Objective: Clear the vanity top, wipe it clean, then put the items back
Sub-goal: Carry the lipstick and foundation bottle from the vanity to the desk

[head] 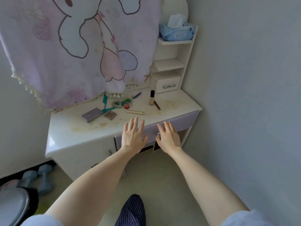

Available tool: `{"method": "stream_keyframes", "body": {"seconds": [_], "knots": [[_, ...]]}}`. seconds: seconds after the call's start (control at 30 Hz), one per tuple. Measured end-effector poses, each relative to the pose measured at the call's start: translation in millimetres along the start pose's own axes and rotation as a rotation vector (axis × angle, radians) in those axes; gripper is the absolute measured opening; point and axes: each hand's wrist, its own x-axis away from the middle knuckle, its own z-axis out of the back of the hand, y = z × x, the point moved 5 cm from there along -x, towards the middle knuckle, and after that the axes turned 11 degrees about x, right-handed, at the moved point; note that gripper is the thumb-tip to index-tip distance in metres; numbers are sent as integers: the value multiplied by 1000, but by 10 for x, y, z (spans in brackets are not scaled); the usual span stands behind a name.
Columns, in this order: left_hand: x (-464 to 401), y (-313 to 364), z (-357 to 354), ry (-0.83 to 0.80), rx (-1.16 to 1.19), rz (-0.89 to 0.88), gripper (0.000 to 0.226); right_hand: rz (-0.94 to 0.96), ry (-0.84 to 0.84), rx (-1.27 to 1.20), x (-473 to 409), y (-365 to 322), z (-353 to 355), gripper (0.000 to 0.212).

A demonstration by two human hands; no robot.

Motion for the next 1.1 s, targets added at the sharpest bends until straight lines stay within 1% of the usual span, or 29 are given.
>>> {"method": "stream_keyframes", "body": {"seconds": [0.13,0.27,0.37,0.43,0.53,0.63,0.7,0.83,0.97,1.03,1.1], "knots": [[-802,-242,-222,-47,29,1,65,6,-43,18,-844,186,-205,53],[-1453,-473,-415,-113,23,11,62,-6,-51,31,-1533,328,-402,52],[-1776,-606,-583,-172,37,25,61,18,-105,32,-1903,386,-618,51],[-1986,-722,-722,-200,12,37,60,1,-146,3,-2151,436,-763,49],[-2214,-877,-958,-257,-24,71,58,12,-158,-24,-2514,513,-976,47],[-2408,-1003,-1126,-309,-17,112,48,48,-188,-9,-2890,587,-1184,48],[-2531,-1044,-1182,-292,29,146,39,55,-205,-16,-3131,642,-1289,44],[-2704,-1117,-1346,-267,43,166,21,33,-214,-102,-3464,702,-1440,27],[-2804,-1132,-1407,-259,68,142,35,33,-312,-104,-3570,724,-1622,27],[-2861,-1120,-1404,-236,104,133,36,16,-348,-98,-3598,740,-1677,28],[-2966,-1099,-1351,-212,171,170,29,-13,-377,-81,-3620,780,-1716,29]]}}
